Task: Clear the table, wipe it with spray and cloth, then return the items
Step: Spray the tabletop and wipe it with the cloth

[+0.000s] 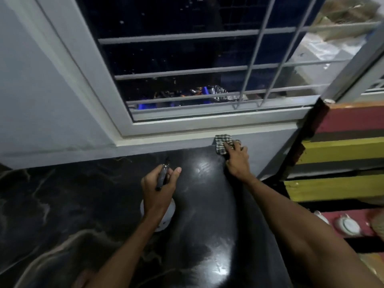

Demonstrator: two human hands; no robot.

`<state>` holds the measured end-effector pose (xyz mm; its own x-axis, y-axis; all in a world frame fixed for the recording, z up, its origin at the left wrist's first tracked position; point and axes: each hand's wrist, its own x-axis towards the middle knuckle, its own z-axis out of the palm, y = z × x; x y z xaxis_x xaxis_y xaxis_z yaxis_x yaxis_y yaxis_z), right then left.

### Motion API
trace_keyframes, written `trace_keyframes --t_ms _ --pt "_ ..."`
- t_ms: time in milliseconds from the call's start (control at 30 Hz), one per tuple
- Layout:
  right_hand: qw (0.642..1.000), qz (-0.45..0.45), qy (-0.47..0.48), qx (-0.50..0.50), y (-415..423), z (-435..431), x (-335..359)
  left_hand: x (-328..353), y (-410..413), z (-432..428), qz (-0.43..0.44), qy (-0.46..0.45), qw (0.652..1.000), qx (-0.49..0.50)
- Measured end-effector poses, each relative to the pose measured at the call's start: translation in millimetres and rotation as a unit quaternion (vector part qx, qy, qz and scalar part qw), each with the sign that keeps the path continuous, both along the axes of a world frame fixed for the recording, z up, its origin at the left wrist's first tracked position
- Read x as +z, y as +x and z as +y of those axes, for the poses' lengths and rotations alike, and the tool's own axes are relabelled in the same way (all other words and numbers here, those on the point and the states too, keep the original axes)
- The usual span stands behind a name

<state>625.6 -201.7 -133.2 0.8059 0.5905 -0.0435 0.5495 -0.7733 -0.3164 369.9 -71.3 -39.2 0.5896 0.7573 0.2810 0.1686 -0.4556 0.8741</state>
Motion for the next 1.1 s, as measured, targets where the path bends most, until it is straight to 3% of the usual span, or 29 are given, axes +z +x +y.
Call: trace_keyframes --t_ms 100,233,400,533,667,833,967,1000,1100 --pt "0.997 0.007 0.015 0.078 1 -31 -7 2 24 -32 0.012 -0.005 1.000 0.012" --pt "0.995 0.041 0.028 0.085 -4 -63 -2 11 33 -72 0.019 -0.014 1.000 0.016" --pt "0.979 0.043 0.040 0.196 -66 -139 -5 19 0 -117 0.036 -0.029 0.998 0.039" --pt "0.993 0.044 0.040 0.099 -107 -186 -6 18 -40 -140 0.045 -0.048 0.996 0.052" --pt "0.983 0.023 -0.007 0.180 -181 -221 -6 20 -86 -154 0.045 -0.064 0.995 0.064" --pt "0.998 0.059 0.024 0.009 -259 -184 7 23 -153 -150 0.043 -0.093 0.992 0.079" --pt "0.965 0.059 0.033 0.255 -356 -146 4 23 -209 -137 0.035 -0.079 0.993 0.082" --pt "0.963 0.058 0.036 0.262 -368 -138 5 25 -224 -132 0.033 -0.074 0.993 0.088" --pt "0.987 0.100 0.037 0.119 -408 -119 12 27 -267 -122 0.042 -0.070 0.992 0.100"
